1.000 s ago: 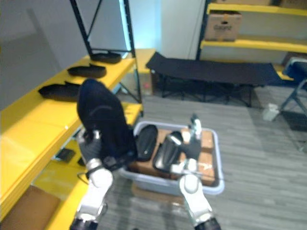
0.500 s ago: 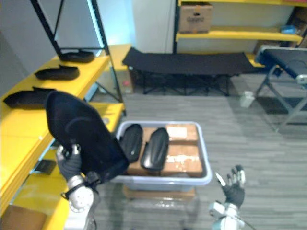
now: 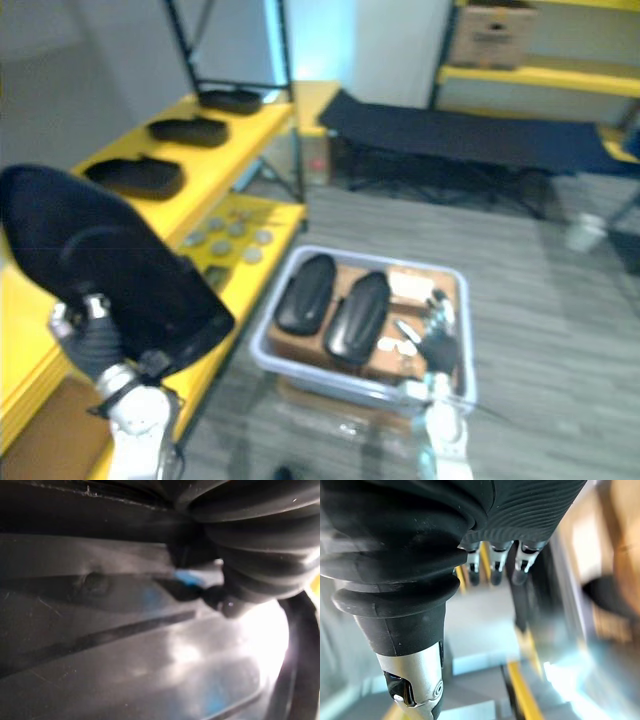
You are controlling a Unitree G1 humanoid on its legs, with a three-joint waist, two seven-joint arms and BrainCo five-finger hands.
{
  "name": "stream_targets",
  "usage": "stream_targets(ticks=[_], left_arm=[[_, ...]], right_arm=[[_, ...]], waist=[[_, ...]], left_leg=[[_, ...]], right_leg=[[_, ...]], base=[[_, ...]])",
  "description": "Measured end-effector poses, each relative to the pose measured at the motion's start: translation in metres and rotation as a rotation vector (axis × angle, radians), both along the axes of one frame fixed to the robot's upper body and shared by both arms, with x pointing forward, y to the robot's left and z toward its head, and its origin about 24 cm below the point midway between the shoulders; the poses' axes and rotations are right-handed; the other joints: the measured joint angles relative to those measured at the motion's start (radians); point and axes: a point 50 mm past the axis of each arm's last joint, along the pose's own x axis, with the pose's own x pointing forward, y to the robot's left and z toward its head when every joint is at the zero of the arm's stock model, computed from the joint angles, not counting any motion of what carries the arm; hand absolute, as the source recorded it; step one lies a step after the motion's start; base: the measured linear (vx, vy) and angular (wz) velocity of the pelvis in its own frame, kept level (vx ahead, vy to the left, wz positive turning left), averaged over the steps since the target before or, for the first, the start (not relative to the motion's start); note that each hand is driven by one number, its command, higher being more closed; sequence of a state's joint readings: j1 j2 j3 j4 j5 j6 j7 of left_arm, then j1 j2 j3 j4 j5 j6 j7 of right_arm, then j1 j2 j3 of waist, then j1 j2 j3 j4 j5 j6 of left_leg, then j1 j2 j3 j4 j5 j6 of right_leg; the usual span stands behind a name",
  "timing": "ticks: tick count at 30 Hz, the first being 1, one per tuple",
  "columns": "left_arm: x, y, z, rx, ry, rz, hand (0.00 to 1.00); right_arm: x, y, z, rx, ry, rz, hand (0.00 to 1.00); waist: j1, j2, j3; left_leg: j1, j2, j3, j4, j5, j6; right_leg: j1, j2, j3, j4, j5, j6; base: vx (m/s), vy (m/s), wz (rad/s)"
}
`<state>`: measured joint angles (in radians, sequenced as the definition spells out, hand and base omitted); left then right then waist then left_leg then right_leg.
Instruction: Walk over and take plastic housings, then place them on the shelf
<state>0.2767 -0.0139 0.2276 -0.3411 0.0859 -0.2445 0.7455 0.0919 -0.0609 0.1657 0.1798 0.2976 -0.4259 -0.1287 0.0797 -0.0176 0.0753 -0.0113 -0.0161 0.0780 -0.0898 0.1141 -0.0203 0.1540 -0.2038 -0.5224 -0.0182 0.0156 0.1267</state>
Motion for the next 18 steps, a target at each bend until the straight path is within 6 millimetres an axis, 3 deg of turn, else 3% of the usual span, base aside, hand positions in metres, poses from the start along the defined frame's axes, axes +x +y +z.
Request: stream_targets(ticks=[3, 6, 8, 11, 16, 18], left_arm=[[-0.025, 0.021, -0.004, 0.034, 0.053, 0.103, 1.0], [-0.04, 0.031, -0.007, 0.033, 0.077, 0.158, 1.0], [-0.049, 0.036, -0.008, 0.027, 0.071, 0.176, 1.0], [-0.056, 0.041, -0.005, 0.045, 0.073, 0.195, 1.0], [-0.058, 0.041, -0.005, 0.047, 0.078, 0.192, 1.0], [-0.056, 0.04, -0.005, 0.04, 0.072, 0.188, 1.0]], right_arm=[[0.013, 0.024, 0.011, -0.039, -0.051, 0.102, 0.0], [0.017, 0.033, 0.015, -0.052, -0.069, 0.13, 0.0], [0.02, 0.039, 0.018, -0.061, -0.073, 0.135, 0.0], [0.021, 0.046, 0.02, -0.062, -0.082, 0.163, 0.0], [0.028, 0.054, 0.028, -0.082, -0.109, 0.228, 0.0], [0.028, 0.057, 0.027, -0.122, -0.097, 0.272, 0.0]], waist=[[0.055, -0.016, 0.011], [0.096, -0.029, 0.016], [0.104, -0.042, 0.024], [0.116, -0.061, 0.025], [0.125, -0.065, 0.03], [0.126, -0.063, 0.038]], left_leg=[[-0.024, -0.029, -0.08, 0.0, 0.009, 0.009], [-0.024, -0.046, -0.121, 0.0, 0.008, 0.017], [-0.025, -0.05, -0.121, 0.0, 0.007, 0.019], [-0.023, -0.046, -0.105, 0.001, 0.006, 0.02], [-0.026, -0.021, -0.067, 0.016, 0.001, 0.019], [-0.066, -0.017, -0.062, 0.115, -0.041, 0.014]], right_leg=[[0.023, -0.016, -0.091, 0.012, -0.013, -0.006], [0.042, -0.028, -0.138, 0.037, -0.029, -0.026], [0.05, -0.038, -0.163, 0.068, -0.05, -0.058], [0.046, -0.041, -0.154, 0.081, -0.074, -0.076], [0.032, -0.02, -0.107, 0.069, -0.09, -0.067], [0.054, -0.01, -0.116, 0.057, -0.076, -0.028]], base=[[-0.02, 0.083, 0.93], [-0.01, 0.067, 0.59], [-0.03, 0.06, 0.53], [-0.02, 0.007, 0.01], [-0.02, -0.053, -0.25], [-0.01, -0.057, 0.03]])
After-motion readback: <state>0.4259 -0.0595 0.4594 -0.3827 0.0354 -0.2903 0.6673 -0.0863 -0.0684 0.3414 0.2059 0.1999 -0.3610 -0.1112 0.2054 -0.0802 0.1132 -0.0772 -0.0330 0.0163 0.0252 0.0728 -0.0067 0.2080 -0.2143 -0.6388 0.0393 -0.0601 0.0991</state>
